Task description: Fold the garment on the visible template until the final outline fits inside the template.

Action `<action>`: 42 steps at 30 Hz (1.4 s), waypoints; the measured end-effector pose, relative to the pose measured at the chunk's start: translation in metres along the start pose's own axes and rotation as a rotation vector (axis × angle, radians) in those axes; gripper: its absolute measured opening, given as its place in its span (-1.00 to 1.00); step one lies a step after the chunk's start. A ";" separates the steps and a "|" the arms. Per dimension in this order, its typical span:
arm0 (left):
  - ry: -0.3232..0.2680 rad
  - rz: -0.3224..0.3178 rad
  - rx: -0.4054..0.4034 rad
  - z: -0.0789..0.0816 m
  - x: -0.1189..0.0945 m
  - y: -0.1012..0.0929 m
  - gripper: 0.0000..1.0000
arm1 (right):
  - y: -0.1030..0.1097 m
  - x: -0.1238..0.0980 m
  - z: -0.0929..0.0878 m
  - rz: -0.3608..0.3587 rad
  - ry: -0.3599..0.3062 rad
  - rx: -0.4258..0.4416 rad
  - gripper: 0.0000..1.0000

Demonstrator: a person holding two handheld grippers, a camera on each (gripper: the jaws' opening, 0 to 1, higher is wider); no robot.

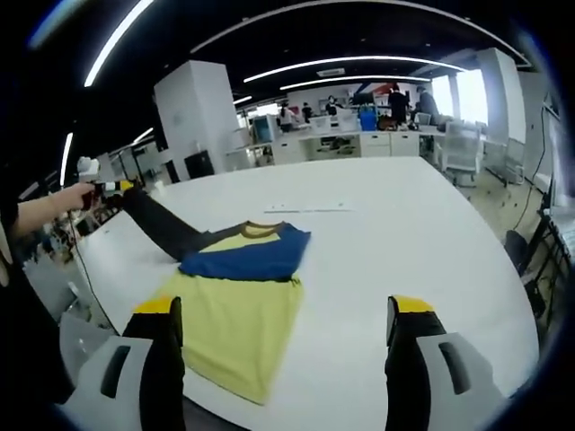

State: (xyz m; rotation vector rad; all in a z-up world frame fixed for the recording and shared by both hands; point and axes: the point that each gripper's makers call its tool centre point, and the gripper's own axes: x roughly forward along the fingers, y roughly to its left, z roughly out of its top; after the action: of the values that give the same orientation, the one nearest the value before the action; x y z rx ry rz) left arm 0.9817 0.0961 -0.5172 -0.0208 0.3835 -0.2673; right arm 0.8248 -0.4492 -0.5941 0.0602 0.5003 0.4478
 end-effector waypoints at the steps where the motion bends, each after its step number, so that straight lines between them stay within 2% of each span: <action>1: -0.007 -0.012 -0.003 0.004 -0.001 -0.006 -1.00 | 0.000 -0.001 0.000 -0.001 -0.002 0.001 0.88; 9: -0.038 -0.088 -0.029 0.024 0.000 -0.047 -1.00 | 0.000 -0.014 -0.001 -0.013 -0.018 0.007 0.87; 11: -0.051 -0.114 -0.034 0.030 0.003 -0.062 -1.00 | 0.000 -0.017 0.000 -0.016 -0.025 0.005 0.87; 14: -0.060 -0.149 0.015 0.038 0.008 -0.085 -1.00 | -0.001 -0.022 0.000 -0.022 -0.029 0.005 0.87; 19: -0.074 -0.237 0.017 0.049 0.017 -0.130 -1.00 | -0.002 -0.031 -0.003 -0.032 -0.031 0.008 0.86; 24: -0.069 -0.304 0.011 0.049 0.021 -0.163 -1.00 | -0.002 -0.039 -0.009 -0.044 -0.029 0.013 0.86; 36: -0.043 -0.408 0.017 0.044 0.034 -0.215 -1.00 | -0.006 -0.063 -0.017 -0.083 -0.034 0.025 0.86; 42: -0.012 -0.450 0.019 0.035 0.045 -0.243 -1.00 | -0.010 -0.073 -0.020 -0.103 -0.035 0.028 0.86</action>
State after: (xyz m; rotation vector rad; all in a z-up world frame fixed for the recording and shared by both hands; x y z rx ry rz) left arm 0.9733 -0.1509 -0.4846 -0.0909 0.3610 -0.7149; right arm 0.7621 -0.4908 -0.5809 0.0691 0.4731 0.3388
